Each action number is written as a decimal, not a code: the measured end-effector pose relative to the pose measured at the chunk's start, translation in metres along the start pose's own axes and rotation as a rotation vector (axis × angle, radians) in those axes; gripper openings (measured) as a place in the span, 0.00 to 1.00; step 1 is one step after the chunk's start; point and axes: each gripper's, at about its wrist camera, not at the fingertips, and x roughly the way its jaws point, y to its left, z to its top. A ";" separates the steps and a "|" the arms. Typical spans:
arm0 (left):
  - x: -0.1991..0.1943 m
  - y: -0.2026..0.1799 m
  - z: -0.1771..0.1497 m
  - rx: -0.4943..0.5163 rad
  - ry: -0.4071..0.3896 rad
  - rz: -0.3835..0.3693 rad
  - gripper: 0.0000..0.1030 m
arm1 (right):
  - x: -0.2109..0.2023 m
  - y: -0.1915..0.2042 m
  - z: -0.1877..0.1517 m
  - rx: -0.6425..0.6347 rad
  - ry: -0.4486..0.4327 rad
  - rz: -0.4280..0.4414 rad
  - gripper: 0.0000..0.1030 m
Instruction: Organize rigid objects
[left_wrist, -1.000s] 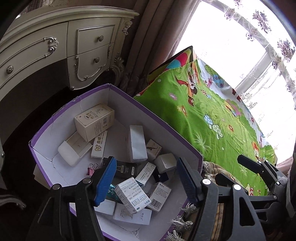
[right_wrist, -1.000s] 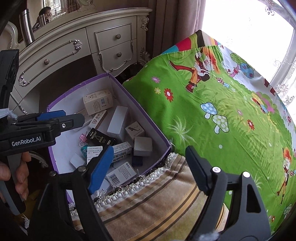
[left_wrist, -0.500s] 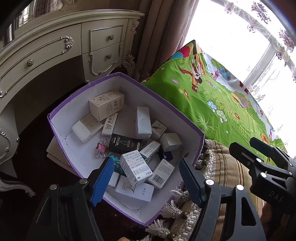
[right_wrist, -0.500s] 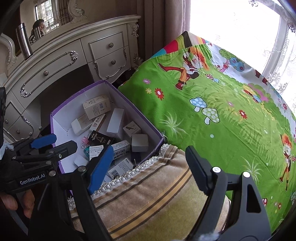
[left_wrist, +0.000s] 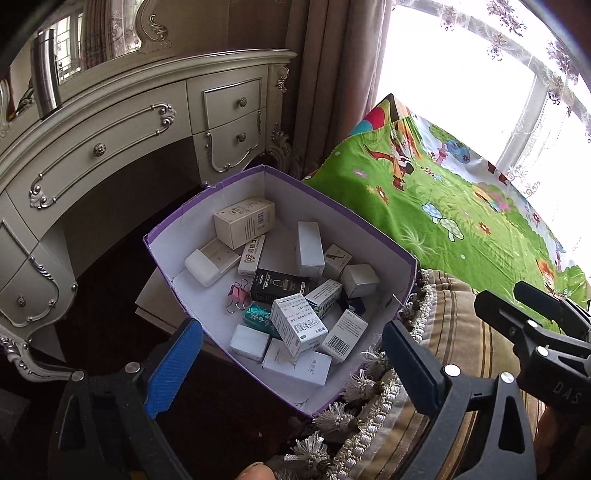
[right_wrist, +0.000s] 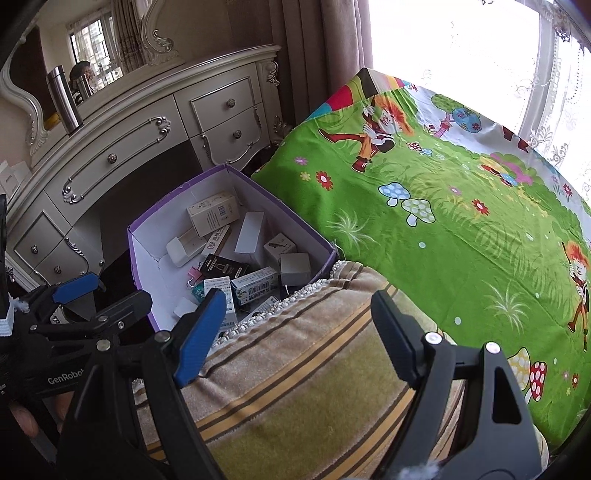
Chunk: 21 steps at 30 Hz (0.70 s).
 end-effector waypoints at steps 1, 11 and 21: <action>0.001 0.000 0.000 -0.001 0.001 0.005 0.98 | 0.001 0.000 0.000 0.002 0.001 -0.001 0.80; 0.008 0.003 -0.002 -0.011 0.022 0.037 0.98 | 0.006 0.004 -0.002 -0.022 0.008 -0.011 0.80; 0.010 0.002 -0.003 -0.006 0.028 0.041 0.98 | 0.006 0.004 -0.003 -0.020 0.011 -0.012 0.80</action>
